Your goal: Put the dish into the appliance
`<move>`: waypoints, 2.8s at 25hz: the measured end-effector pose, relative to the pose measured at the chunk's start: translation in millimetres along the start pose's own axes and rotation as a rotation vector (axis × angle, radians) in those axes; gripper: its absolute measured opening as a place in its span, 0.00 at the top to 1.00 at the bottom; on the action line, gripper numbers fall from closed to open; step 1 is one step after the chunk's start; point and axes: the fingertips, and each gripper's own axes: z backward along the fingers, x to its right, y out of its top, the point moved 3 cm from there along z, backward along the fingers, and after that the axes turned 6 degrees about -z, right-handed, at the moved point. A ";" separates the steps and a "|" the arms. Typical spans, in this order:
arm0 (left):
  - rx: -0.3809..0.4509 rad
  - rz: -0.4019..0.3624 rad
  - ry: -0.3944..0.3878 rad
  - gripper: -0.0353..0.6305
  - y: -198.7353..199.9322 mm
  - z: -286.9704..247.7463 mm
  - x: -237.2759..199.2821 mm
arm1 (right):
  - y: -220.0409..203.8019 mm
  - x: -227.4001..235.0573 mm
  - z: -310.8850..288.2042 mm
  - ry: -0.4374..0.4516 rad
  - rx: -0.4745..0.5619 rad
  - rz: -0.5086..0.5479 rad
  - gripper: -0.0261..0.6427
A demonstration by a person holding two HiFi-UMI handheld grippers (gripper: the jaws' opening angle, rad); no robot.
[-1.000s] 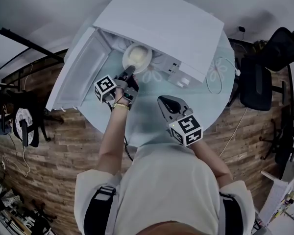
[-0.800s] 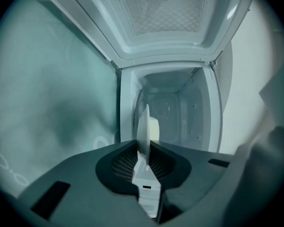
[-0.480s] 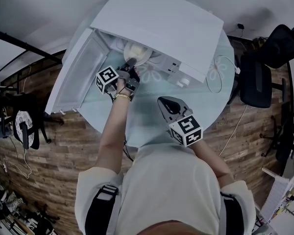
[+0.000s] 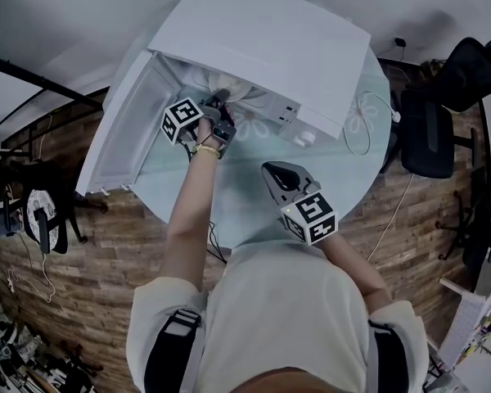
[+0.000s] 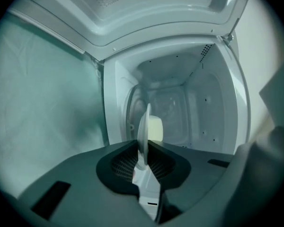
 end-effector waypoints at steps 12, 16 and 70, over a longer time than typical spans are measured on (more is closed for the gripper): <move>0.009 -0.053 0.049 0.82 2.0 1.1 1.8 | 1.5 -3.5 -1.6 0.014 0.002 0.009 0.95; -0.005 -0.041 0.080 0.74 -3.3 0.6 -2.9 | 1.9 -3.1 0.6 0.014 0.006 0.010 0.95; 0.184 -0.564 0.251 0.93 -303.4 213.8 105.7 | -58.2 13.3 164.0 0.271 0.006 0.095 0.95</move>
